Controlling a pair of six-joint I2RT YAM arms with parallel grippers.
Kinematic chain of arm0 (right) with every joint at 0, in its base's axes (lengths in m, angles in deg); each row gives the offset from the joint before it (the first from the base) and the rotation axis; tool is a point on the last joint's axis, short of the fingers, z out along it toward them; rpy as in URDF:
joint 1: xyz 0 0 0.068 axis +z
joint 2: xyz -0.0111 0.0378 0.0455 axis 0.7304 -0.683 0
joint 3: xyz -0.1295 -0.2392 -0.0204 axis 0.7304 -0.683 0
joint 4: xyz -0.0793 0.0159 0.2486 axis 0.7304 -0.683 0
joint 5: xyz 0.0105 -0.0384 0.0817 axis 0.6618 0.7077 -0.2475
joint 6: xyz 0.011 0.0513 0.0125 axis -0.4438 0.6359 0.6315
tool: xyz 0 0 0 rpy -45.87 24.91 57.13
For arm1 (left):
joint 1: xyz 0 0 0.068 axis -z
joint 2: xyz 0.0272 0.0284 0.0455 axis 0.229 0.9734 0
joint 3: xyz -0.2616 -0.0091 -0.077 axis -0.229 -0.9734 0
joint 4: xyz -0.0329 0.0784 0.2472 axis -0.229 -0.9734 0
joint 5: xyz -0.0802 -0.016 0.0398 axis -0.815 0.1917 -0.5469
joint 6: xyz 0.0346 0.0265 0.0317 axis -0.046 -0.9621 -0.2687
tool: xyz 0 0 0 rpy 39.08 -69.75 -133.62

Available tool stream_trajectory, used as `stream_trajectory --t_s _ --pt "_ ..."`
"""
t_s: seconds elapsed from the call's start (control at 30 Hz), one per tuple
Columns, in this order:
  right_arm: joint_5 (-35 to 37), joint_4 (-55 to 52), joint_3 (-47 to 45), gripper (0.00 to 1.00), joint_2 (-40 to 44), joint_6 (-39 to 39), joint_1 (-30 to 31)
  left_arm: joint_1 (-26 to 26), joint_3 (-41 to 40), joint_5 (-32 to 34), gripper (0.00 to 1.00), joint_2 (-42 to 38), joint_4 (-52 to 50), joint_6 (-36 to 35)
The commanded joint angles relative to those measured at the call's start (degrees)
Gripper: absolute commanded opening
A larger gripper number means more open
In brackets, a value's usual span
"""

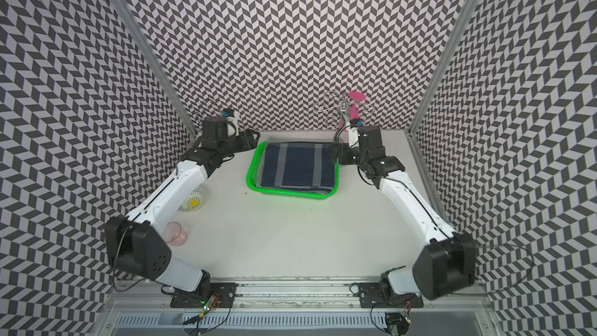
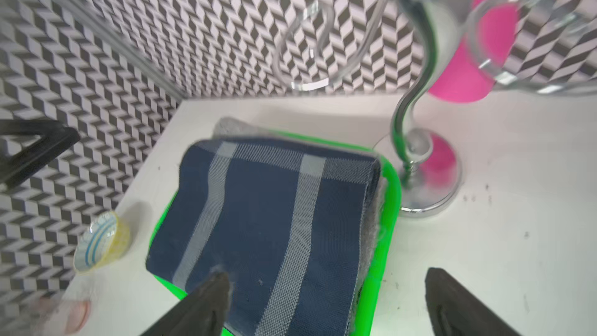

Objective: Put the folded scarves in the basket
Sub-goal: Reset both arms

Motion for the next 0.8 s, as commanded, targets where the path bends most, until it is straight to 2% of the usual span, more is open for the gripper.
stream_trajectory --t_s 0.0,0.13,0.2,0.27,0.37,0.43,0.6,0.7,0.77 --pt "7.9 6.9 -8.9 1.0 7.9 -3.1 -2.1 -3.6 -11.4 5.2 0.9 -9.3 5.3 -9.1" --pt "9.4 22.0 -23.9 1.0 17.5 -7.3 -5.5 -5.0 -32.4 7.4 0.92 -18.8 23.2 -16.5" --pt "10.1 27.2 -29.0 1.0 19.6 -6.7 -7.2 -5.7 -37.6 8.8 0.92 -19.2 26.7 -17.1" --pt "9.8 28.9 -31.6 1.0 19.2 -4.8 -9.8 -6.4 -39.4 8.8 0.91 -18.8 28.3 -16.0" --pt "11.1 31.0 -36.2 1.0 17.7 -9.4 -11.3 -6.6 -43.6 6.5 0.9 -17.8 35.3 -19.2" --pt "13.3 38.6 -42.6 1.0 17.1 -9.8 -11.9 -6.6 -49.0 6.8 0.9 -16.7 43.4 -20.6" --pt "12.1 64.8 -55.9 0.99 16.2 -9.4 -13.5 -8.0 -56.7 7.5 0.9 -10.3 59.4 -20.6" --pt "9.6 74.0 -57.4 1.0 9.6 -9.8 -14.1 -9.4 -59.7 5.8 0.9 -4.9 70.5 -18.7" --pt "8.6 78.1 -57.4 1.0 4.0 -10.2 -14.1 -9.5 -57.5 4.4 0.89 -2.7 69.2 -19.9"
